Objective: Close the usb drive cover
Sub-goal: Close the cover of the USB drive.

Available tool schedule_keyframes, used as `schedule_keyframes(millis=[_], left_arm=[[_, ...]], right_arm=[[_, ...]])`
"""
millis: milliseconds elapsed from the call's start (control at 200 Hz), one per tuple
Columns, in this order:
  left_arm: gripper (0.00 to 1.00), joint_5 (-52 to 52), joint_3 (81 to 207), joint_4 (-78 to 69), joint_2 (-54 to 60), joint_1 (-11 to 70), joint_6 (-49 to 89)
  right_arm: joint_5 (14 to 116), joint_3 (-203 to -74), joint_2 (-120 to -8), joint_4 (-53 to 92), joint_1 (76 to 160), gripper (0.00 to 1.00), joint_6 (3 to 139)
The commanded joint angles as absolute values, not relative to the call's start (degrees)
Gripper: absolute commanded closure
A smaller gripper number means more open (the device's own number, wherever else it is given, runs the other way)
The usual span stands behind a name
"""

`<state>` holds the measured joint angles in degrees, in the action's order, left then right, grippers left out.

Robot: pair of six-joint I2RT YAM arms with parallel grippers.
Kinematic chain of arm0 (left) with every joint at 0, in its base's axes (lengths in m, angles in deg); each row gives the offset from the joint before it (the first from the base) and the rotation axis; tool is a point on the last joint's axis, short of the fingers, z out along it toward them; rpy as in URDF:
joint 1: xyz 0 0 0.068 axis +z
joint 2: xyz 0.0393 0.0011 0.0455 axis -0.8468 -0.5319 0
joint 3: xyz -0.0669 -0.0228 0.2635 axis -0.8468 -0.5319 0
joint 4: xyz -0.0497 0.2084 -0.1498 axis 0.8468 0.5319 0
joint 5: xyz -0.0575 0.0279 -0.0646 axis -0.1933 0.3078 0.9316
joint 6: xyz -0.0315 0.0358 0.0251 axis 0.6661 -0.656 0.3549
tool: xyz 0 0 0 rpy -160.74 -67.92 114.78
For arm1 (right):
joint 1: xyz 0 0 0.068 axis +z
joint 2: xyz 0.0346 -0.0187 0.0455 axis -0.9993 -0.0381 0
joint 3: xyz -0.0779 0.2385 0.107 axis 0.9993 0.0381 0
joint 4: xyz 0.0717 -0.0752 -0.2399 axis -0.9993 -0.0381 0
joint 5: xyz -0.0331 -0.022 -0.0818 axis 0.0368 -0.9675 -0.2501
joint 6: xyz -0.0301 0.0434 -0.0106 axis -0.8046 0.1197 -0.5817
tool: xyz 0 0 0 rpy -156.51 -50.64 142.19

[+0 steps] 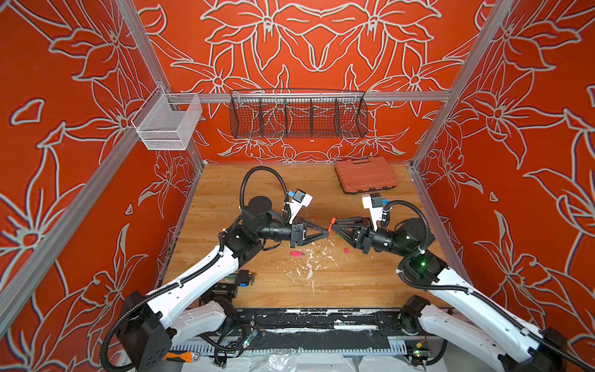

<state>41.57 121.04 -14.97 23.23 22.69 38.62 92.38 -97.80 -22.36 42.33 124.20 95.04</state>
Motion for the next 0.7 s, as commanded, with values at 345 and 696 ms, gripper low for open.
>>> schedule_keyframes(millis=[345, 696], left_arm=[[1.00, 41.4, 121.3, -17.0, 23.7, 23.0, 37.4], [1.00, 41.7, 120.8, -16.4, 24.6, 22.9, 36.9]], right_arm=[[94.3, -100.6, -21.2, 42.0, 124.6, 0.50, 93.0], [98.0, -105.6, -27.4, 43.8, 124.6, 0.55, 92.0]])
